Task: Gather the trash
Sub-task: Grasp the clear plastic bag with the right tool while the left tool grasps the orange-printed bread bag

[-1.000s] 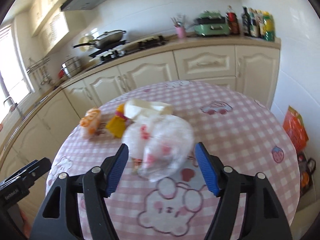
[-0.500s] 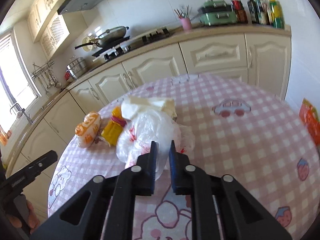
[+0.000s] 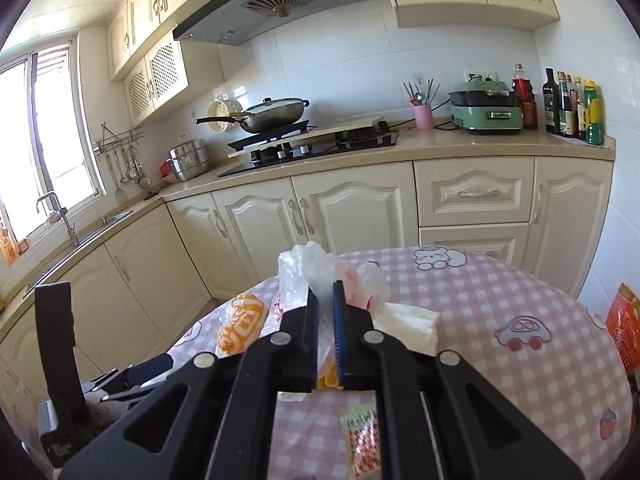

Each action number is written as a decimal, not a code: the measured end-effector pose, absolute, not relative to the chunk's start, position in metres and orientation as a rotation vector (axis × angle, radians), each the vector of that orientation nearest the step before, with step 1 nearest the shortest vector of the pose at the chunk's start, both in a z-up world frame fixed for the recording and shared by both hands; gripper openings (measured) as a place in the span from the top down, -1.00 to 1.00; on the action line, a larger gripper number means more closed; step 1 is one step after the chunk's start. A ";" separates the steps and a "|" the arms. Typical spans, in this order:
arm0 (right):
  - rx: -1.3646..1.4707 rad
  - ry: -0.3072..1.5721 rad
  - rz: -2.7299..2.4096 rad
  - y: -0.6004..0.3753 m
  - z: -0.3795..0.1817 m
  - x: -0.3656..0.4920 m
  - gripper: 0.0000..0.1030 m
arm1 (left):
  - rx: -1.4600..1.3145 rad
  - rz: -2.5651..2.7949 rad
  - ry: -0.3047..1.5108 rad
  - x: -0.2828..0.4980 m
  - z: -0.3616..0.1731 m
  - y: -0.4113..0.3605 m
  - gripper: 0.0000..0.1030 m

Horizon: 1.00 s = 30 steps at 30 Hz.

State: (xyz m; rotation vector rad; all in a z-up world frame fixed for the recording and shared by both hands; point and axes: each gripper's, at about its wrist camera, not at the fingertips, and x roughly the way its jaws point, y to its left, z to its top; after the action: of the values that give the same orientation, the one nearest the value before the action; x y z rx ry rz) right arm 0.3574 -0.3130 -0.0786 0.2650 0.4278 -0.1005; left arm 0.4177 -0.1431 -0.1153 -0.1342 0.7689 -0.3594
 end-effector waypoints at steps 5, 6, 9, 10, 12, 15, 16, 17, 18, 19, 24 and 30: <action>0.248 0.436 -0.115 -0.308 -0.094 0.379 0.87 | -0.120 -0.352 0.765 0.433 -0.122 -0.153 -0.41; 0.245 0.439 -0.118 -0.307 -0.097 0.380 0.87 | -0.119 -0.351 0.763 0.434 -0.123 -0.153 -0.41; 0.259 0.452 -0.118 -0.309 -0.104 0.386 0.87 | -0.130 -0.344 0.764 0.444 -0.129 -0.158 -0.38; 0.253 0.458 -0.118 -0.309 -0.106 0.388 0.87 | -0.126 -0.345 0.769 0.447 -0.132 -0.162 -0.33; 0.253 0.466 -0.115 -0.309 -0.109 0.390 0.87 | -0.115 -0.349 0.790 0.450 -0.138 -0.166 0.04; 0.266 0.484 -0.109 -0.310 -0.113 0.394 0.87 | -0.106 -0.371 0.806 0.451 -0.142 -0.168 0.41; 0.269 0.486 -0.104 -0.310 -0.114 0.394 0.87 | -0.106 -0.373 0.799 0.450 -0.141 -0.167 0.46; 0.264 0.482 -0.103 -0.308 -0.113 0.394 0.87 | -0.109 -0.375 0.790 0.448 -0.139 -0.165 0.52; 0.260 0.479 -0.102 -0.308 -0.112 0.393 0.87 | -0.110 -0.372 0.787 0.447 -0.139 -0.164 0.56; 0.257 0.474 -0.101 -0.307 -0.110 0.392 0.87 | -0.118 -0.371 0.782 0.445 -0.137 -0.161 0.57; 0.255 0.444 -0.093 -0.302 -0.103 0.385 0.87 | -0.149 -0.376 0.732 0.426 -0.117 -0.145 0.59; 0.236 0.358 -0.065 -0.285 -0.076 0.363 0.87 | -0.163 -0.359 0.658 0.391 -0.082 -0.110 0.60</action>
State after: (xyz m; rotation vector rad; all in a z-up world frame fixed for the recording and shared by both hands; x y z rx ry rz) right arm 0.3625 -0.2847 -0.0757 0.2360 0.3575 -0.0649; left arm 0.3907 -0.1098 -0.0817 -0.1626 0.6578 -0.3588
